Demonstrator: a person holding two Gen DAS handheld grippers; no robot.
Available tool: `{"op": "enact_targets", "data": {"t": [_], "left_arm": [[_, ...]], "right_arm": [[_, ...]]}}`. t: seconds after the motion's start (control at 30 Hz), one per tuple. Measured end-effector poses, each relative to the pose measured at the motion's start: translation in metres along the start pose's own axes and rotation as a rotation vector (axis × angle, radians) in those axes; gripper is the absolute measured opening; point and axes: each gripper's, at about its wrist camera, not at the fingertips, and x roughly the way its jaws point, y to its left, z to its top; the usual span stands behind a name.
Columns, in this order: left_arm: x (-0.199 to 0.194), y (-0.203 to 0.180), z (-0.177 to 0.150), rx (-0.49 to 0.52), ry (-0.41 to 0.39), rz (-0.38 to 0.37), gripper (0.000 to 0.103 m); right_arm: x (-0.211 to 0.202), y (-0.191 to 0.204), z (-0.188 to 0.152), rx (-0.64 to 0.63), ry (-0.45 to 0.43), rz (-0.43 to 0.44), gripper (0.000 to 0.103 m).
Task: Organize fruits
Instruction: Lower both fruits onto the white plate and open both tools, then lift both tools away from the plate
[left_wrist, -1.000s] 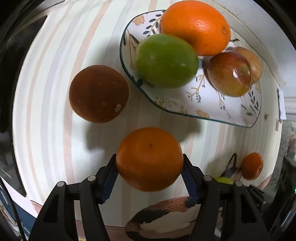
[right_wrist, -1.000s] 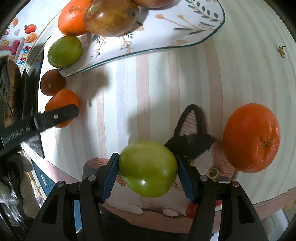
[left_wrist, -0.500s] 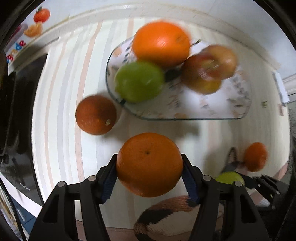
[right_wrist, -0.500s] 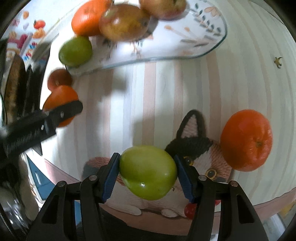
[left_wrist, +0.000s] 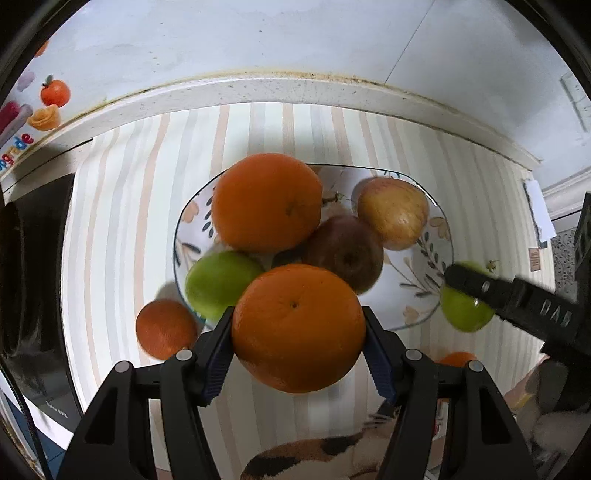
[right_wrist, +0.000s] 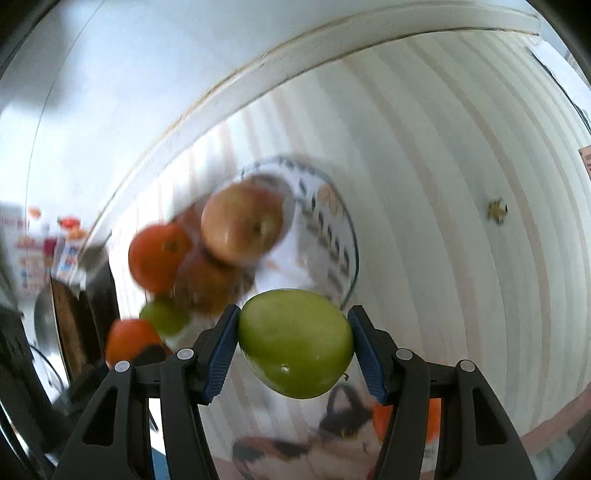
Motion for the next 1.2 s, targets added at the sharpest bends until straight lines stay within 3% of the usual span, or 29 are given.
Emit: {"op": "enact_targets", "data": {"t": [0.13, 0.2, 0.23, 0.27, 0.33, 0.5, 0.77, 1.2], "left_arm": [[0.017, -0.005, 0.007, -0.017, 0.043, -0.002, 0.062], [0.022, -0.003, 0.009, -0.037, 0.067, -0.010, 0.062], [0.022, -0.002, 0.008, -0.044, 0.070, -0.011, 0.067], [0.020, 0.000, 0.007, -0.046, 0.052, -0.017, 0.078], [0.015, 0.000, 0.006, -0.046, 0.022, -0.006, 0.088], [0.002, 0.006, 0.002, -0.066, -0.001, -0.003, 0.091], [-0.023, 0.020, -0.018, -0.093, -0.052, 0.061, 0.092], [-0.098, 0.020, -0.070, -0.099, -0.196, 0.112, 0.092]], "right_arm": [[0.014, -0.003, 0.015, 0.049, 0.026, 0.029, 0.063], [0.019, -0.009, 0.020, 0.067, 0.047, 0.057, 0.075], [0.018, -0.010, 0.019, 0.065, 0.048, 0.063, 0.087], [0.016, -0.009, 0.018, 0.054, 0.044, 0.058, 0.094], [0.015, -0.004, 0.015, 0.032, 0.038, 0.050, 0.095], [0.005, -0.001, 0.010, -0.049, 0.028, -0.019, 0.097], [-0.015, 0.014, -0.010, -0.188, -0.014, -0.155, 0.097], [-0.086, 0.052, -0.069, -0.339, -0.170, -0.233, 0.097]]}}
